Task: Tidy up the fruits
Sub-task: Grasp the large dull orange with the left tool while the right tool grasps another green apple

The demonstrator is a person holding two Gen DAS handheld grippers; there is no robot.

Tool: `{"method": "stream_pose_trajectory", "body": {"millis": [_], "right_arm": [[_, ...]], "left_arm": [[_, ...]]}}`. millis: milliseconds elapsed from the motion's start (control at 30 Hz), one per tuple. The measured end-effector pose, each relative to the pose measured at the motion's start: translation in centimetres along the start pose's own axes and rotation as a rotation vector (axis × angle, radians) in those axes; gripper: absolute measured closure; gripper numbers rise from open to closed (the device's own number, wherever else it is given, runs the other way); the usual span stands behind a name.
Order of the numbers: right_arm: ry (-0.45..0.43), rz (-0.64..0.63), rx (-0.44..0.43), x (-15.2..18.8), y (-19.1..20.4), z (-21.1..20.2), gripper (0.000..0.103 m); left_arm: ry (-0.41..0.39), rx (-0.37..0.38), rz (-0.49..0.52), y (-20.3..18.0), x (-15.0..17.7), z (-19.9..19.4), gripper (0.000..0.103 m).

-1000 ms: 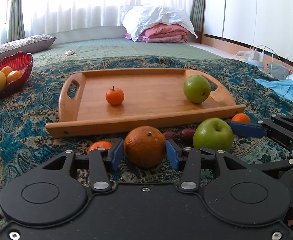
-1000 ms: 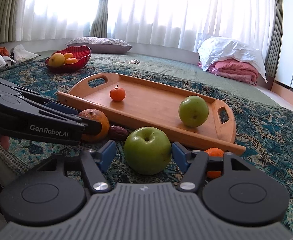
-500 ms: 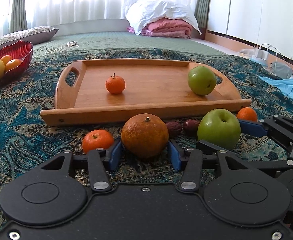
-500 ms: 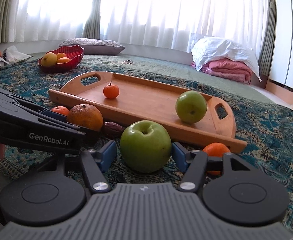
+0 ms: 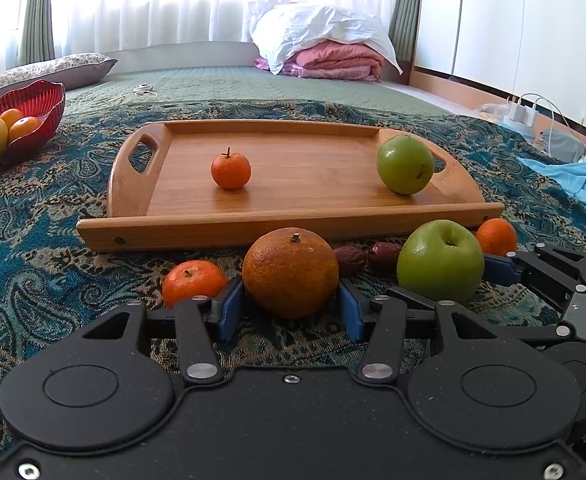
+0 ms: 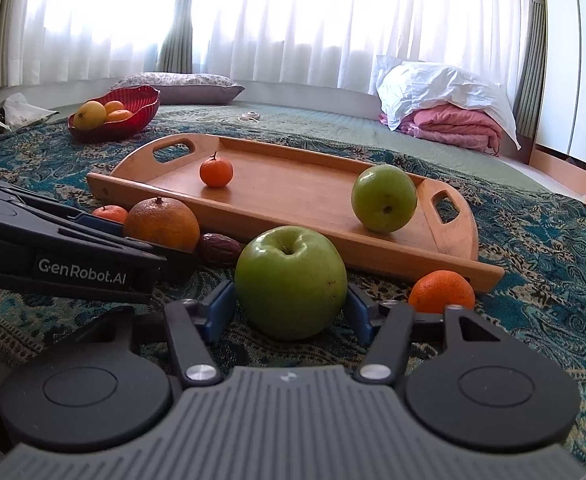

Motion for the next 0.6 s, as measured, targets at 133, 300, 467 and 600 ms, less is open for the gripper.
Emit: {"method": "stream_pose_trajectory", "body": {"millis": [133,300,467,600], "right_arm": [[0.002,0.000,0.003,0.05,0.04,0.16,0.036],[0.003,-0.001,0.003,0.05,0.04,0.21,0.037],[0.010,0.005,0.003,0.13,0.01,0.63,0.038],[0.007,0.001,0.008,0.22,0.10,0.70,0.039]], "left_arm": [[-0.006,0.003,0.001,0.03,0.04,-0.01,0.054],[-0.010,0.003,0.002,0.00,0.19,-0.04,0.054],[-0.018,-0.006,0.017,-0.23,0.36,0.11,0.055],[-0.024,-0.010,0.017,-0.33,0.41,0.12,0.055]]}}
Point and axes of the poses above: each gripper's, at about its wrist camera, not at the fingertips, and z roughly the way its jaws point, y to its left, x to its underside, the point moved 8 cm from there along z, roughly the way its jaws point, and after that the axes turned 2 degrees about -z, right-handed, at the moved point
